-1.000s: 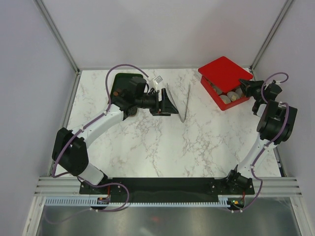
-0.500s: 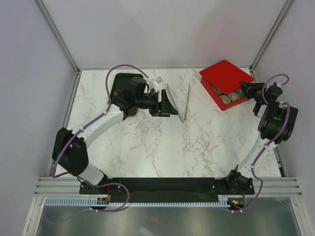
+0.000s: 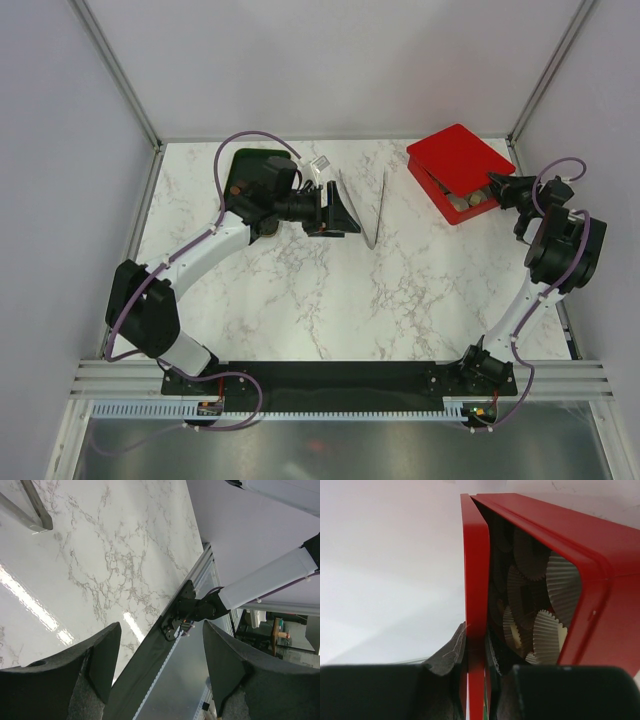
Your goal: Pack the chocolate
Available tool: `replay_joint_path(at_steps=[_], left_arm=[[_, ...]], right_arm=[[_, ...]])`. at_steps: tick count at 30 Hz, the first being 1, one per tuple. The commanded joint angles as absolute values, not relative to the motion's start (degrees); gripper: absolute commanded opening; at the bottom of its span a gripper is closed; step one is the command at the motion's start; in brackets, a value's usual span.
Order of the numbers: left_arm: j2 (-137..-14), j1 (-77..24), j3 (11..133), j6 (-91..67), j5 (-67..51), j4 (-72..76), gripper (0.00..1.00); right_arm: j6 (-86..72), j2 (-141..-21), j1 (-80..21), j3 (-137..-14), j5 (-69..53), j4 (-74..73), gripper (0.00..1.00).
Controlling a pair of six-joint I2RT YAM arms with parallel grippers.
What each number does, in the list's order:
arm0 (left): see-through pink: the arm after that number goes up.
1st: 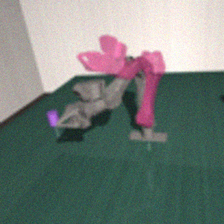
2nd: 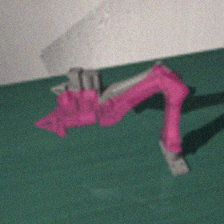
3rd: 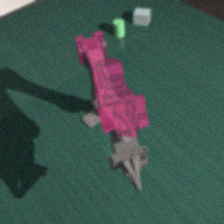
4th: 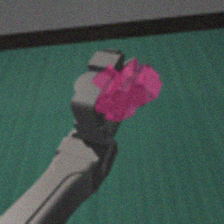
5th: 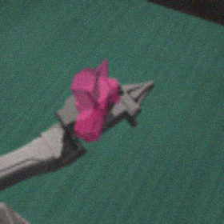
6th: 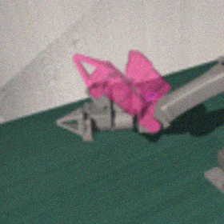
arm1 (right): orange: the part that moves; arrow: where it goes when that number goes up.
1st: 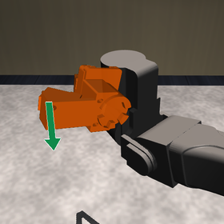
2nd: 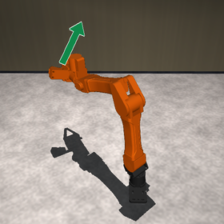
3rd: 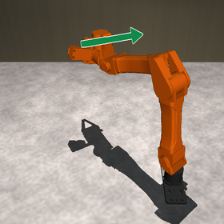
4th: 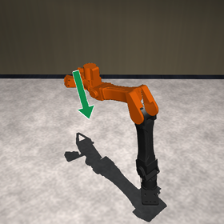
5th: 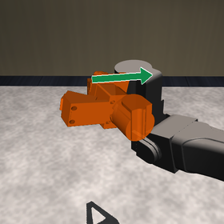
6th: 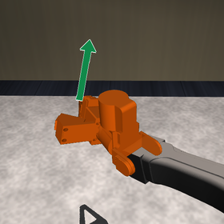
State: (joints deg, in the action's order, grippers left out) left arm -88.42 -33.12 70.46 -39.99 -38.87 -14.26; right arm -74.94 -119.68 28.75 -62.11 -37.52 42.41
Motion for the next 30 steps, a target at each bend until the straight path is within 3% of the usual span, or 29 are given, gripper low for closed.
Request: replay_joint_path(at_steps=[1, 17, 30], left_arm=[[-85.87, -32.96, 72.33, -37.79, -37.88, -13.89, 0.74], [-85.17, -32.96, 72.16, -37.79, -37.71, -13.97, 0.74], [-83.94, -32.96, 71.98, -37.79, -37.27, -13.97, 0.74]], right_arm=[[-74.62, -118.92, 29.62, -61.17, -36.91, 45.62, 0.00], [-74.62, -117.86, 31.38, -56.52, -37.26, 47.72, 0.00], [-70.14, -115.31, 31.90, -55.81, -36.04, 40.44, 0.18]])
